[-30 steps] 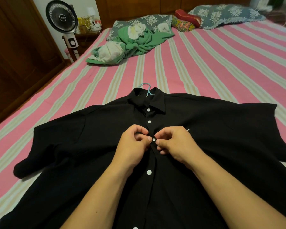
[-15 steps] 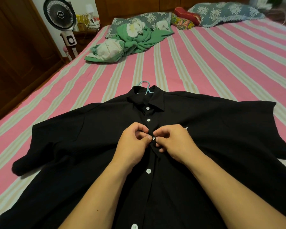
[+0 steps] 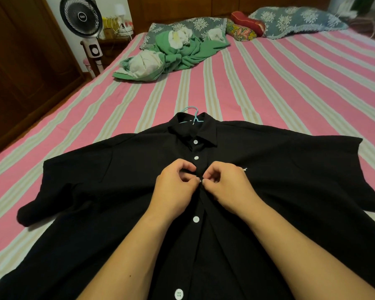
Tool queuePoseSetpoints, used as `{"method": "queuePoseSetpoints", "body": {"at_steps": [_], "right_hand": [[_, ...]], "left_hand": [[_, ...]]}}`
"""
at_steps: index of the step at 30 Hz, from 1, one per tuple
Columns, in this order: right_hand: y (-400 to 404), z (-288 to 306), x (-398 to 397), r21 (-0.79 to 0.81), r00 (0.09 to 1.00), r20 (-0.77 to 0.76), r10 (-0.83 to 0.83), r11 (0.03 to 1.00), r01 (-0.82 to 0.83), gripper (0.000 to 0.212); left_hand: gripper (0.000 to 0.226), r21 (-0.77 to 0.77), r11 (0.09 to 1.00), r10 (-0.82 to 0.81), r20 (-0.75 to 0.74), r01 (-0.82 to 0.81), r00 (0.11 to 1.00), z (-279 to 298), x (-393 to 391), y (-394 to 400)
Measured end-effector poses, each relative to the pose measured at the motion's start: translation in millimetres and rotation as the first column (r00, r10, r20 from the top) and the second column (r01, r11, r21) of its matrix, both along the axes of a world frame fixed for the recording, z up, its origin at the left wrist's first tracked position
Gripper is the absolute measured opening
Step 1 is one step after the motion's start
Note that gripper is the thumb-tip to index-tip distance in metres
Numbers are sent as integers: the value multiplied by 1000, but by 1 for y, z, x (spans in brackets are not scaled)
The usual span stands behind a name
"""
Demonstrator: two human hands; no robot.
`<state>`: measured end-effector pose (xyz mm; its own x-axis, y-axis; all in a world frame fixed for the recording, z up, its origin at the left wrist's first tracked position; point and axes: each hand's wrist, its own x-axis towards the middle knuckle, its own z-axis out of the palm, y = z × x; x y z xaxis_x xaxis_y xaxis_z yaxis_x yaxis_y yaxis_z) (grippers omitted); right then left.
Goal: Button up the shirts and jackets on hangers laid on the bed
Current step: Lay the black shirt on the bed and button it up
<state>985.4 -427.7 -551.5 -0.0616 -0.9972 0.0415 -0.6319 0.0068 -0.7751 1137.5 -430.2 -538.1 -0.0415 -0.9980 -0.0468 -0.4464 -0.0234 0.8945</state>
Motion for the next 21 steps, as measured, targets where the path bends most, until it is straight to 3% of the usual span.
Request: {"method": "queuePoseSetpoints", "body": {"at_steps": [8,13,21], "right_hand": [[-1,-4,-2,-23,995,-80,58,998,-60,16],[-1,-2,0,-25,990,-114,83,996,-86,10],[-2,-3,-4,9,984,-162,68,998,-68,20]], "left_hand": [[26,88,996,-27,-24,29,999,-5,4,-3],[24,-11,1000,19,77,-19,997,-2,-4,0],[29,-97,995,17,26,-14,1000,-2,-3,3]]}}
